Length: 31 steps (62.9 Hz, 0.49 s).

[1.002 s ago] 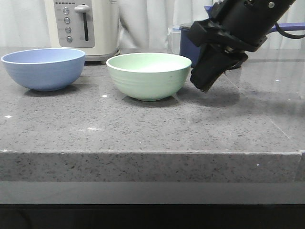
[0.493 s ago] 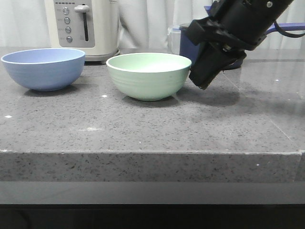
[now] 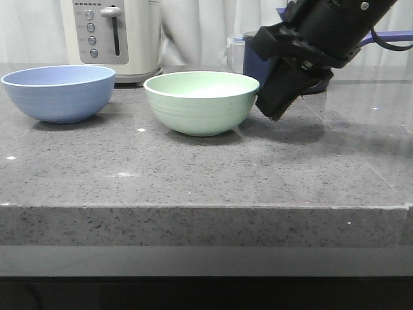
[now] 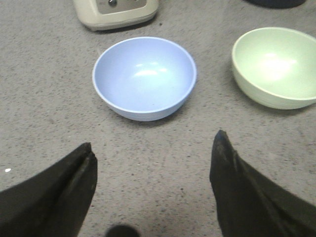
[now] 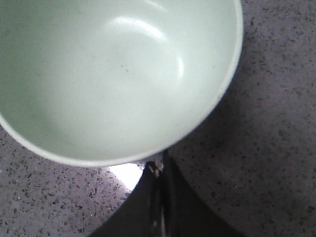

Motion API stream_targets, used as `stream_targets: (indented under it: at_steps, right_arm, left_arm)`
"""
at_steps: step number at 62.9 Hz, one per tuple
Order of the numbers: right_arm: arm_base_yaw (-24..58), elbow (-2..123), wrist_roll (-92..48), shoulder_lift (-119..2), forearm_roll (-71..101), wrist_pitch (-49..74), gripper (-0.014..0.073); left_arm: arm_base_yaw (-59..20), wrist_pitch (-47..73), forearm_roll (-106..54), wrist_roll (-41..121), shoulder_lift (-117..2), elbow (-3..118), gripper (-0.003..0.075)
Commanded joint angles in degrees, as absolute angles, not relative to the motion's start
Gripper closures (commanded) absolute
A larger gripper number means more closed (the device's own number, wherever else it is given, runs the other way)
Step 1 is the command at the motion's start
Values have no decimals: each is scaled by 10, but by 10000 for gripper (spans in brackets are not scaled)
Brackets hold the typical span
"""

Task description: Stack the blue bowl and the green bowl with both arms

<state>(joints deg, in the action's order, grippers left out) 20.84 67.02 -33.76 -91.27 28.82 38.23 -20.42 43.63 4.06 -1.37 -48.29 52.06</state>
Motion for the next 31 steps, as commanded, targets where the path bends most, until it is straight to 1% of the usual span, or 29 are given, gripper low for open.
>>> stream_targets:
  at_steps: [1,20,31]
  right_arm:
    - [208,683,-343,-891,304,365,657]
    - [208,683,-343,-891,304,365,657]
    - [208,683,-343,-891,304,365,657]
  left_arm:
    - [-185,435,50,-30,-527,581,248]
    - [-84,511,11,-23,-722,733,248]
    - [-42,523,-97,48,-820,792,248]
